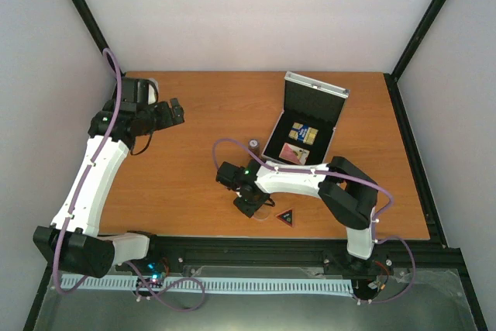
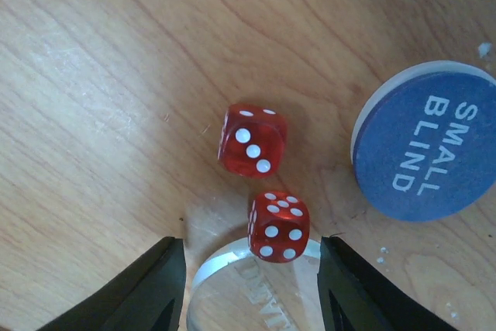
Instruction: Pack up texas hold em set
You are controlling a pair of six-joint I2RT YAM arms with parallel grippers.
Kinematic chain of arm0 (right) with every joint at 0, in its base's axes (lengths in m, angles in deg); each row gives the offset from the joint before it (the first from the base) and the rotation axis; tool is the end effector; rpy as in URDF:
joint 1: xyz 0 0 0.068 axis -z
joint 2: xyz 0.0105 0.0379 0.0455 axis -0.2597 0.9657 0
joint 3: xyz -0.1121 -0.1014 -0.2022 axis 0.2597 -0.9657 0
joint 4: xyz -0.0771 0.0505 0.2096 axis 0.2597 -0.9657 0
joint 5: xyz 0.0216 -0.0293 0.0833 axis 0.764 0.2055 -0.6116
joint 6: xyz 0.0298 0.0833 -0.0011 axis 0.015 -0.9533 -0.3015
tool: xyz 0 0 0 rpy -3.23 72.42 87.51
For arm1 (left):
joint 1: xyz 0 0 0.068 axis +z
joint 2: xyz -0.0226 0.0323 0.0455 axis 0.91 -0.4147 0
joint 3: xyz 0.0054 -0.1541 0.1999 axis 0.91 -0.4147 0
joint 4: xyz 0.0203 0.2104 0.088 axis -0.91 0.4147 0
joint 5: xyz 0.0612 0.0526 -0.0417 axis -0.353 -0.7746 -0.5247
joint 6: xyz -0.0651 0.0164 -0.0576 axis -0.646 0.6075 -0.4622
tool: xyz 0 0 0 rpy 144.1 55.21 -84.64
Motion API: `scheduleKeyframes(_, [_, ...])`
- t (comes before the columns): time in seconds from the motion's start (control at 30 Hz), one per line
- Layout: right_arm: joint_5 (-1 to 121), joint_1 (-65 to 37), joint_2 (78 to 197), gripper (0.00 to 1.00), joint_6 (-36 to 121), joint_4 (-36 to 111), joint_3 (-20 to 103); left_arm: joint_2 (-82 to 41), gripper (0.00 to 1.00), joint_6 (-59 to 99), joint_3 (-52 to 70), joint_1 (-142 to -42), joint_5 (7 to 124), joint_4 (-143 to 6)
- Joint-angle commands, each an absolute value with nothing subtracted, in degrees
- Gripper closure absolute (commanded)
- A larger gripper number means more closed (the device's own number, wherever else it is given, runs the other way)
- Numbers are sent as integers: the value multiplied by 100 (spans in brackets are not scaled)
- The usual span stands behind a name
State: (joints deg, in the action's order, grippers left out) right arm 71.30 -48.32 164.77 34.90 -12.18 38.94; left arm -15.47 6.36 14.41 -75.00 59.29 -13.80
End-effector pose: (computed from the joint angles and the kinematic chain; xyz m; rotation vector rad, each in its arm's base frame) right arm 0.1452 0.2783 0.1189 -1.2632 2.7682 -0.0055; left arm 0.2446 -0.0439 0.3182 -0.3082 2.3719 -0.3344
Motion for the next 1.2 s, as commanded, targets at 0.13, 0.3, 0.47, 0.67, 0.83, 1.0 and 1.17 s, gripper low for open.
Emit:
scheduleKeyframes(0.13, [7208,-4883,16681,52,3576,-1052,4086,-1578,0,781,1500,-7525,5966,-1334])
scheduleKeyframes(0.3, [7217,-4875,16784,52,3651,-1041,4160,-1587,0,817,1493,-7522,5936,-1324])
scheduleKeyframes(0.47, [7272,-4843,16874,53,3694,-1052,4162,-1621,0,851,1503,-7527,5924,-1314])
scheduleKeyframes(0.67, [7336,-4777,16858,58,3727,-1057,4109,-1626,0,857,1477,-7524,5923,-1316])
scheduleKeyframes(0.83, [7357,-4761,16805,64,3706,-1128,4111,-1595,0,852,1436,-7525,5895,-1308])
scheduleKeyframes(1.0, [7413,-4762,16772,76,3703,-1204,4128,-1553,0,838,1392,-7526,5870,-1316])
scheduleKeyframes(1.17, [7501,-4761,16716,80,3712,-1277,4209,-1522,0,825,1350,-7526,5870,-1325])
